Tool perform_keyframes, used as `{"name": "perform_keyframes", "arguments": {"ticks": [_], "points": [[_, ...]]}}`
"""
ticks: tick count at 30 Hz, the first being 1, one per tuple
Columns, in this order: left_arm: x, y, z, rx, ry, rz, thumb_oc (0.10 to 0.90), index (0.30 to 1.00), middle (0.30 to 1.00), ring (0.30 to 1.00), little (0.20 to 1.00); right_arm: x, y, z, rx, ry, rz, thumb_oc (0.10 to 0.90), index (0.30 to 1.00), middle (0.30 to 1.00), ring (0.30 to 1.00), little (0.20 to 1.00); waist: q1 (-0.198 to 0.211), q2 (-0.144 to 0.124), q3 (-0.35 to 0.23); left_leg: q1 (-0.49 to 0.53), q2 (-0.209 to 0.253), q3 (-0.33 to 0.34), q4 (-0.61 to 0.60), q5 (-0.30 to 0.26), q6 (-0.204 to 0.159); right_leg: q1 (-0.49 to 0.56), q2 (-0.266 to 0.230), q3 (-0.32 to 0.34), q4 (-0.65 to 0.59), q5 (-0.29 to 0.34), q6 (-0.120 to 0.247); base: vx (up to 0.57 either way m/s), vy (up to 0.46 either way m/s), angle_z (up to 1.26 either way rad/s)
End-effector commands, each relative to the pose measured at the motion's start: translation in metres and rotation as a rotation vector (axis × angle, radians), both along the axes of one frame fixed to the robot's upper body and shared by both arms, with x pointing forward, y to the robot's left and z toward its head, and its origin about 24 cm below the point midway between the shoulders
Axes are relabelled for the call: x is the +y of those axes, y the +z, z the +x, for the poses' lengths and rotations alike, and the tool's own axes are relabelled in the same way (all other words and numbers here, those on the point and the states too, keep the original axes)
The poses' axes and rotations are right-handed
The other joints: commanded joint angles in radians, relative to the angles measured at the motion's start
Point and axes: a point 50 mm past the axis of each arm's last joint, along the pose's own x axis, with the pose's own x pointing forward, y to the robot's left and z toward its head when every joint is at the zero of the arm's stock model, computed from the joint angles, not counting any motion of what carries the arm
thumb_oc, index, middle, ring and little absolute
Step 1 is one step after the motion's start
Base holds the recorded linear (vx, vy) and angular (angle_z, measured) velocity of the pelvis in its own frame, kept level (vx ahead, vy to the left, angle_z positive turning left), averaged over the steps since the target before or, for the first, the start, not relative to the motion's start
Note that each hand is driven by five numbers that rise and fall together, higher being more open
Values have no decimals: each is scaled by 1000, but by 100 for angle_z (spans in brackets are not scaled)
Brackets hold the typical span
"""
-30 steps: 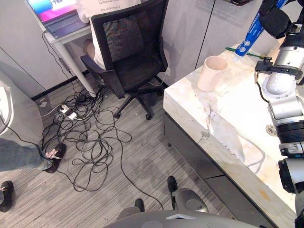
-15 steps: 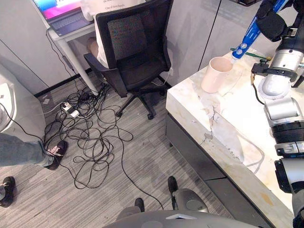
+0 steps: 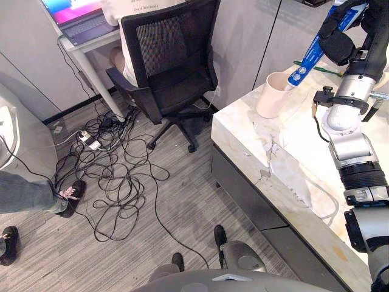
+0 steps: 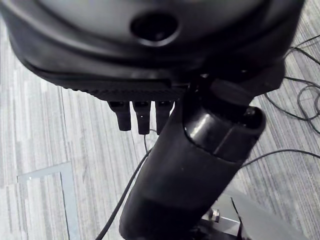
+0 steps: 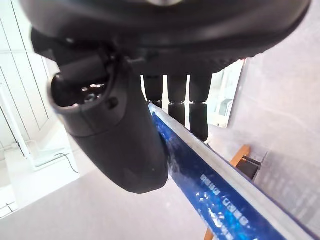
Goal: Organize the bathroom.
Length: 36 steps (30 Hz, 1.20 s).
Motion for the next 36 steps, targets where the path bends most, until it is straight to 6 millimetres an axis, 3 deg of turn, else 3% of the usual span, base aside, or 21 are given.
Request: {"name": "perform_keyframes", "arguments": {"ticks": [1, 36], "points": [[1, 2, 32, -118, 73, -16, 800, 900, 900, 900, 900, 3, 48, -10, -241, 37, 39, 400, 300, 300, 300, 300, -10, -37, -53, 25, 56, 82, 145, -45, 1, 12, -6, 107, 68, -120, 65, 0, 0, 0], [-6, 3, 48, -146, 80, -40, 800, 900, 900, 900, 900, 22, 41, 1, -196, 99, 69, 400, 300, 300, 300, 300, -6, -4, 9, -17, 59, 77, 169, -32, -4, -13, -18, 96, 77, -120, 62, 0, 0, 0]]}}
